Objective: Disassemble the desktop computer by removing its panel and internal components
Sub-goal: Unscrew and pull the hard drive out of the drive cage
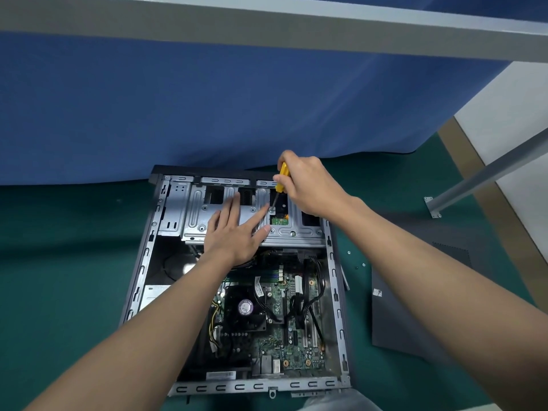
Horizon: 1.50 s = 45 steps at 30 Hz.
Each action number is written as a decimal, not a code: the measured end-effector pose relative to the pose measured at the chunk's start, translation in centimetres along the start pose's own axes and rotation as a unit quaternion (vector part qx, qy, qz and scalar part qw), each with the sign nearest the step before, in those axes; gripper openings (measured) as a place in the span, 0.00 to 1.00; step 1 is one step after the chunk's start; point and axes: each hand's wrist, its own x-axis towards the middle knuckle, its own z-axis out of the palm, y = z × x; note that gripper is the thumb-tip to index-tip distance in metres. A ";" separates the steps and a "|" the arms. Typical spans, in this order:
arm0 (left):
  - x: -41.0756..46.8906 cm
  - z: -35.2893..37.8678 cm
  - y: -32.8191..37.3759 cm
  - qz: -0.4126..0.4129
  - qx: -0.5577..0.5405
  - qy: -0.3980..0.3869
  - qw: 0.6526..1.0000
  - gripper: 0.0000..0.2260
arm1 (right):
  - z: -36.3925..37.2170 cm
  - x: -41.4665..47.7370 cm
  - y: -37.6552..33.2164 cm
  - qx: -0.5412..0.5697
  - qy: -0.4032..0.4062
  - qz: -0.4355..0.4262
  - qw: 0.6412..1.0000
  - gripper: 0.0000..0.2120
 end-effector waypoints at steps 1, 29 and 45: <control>0.0 0.0 0.0 0.000 0.000 0.000 1.000 0.24 | -0.2 0.1 -0.1 -0.006 -0.012 0.006 1.000 0.09; -0.1 -0.1 0.0 -0.001 -0.017 -0.001 1.000 0.24 | -3.2 4.5 -2.5 -0.220 -0.256 -0.071 0.939 0.09; -0.2 -0.1 0.0 0.000 -0.014 0.005 1.000 0.24 | -2.3 4.5 -2.4 -0.190 -0.212 0.036 0.958 0.08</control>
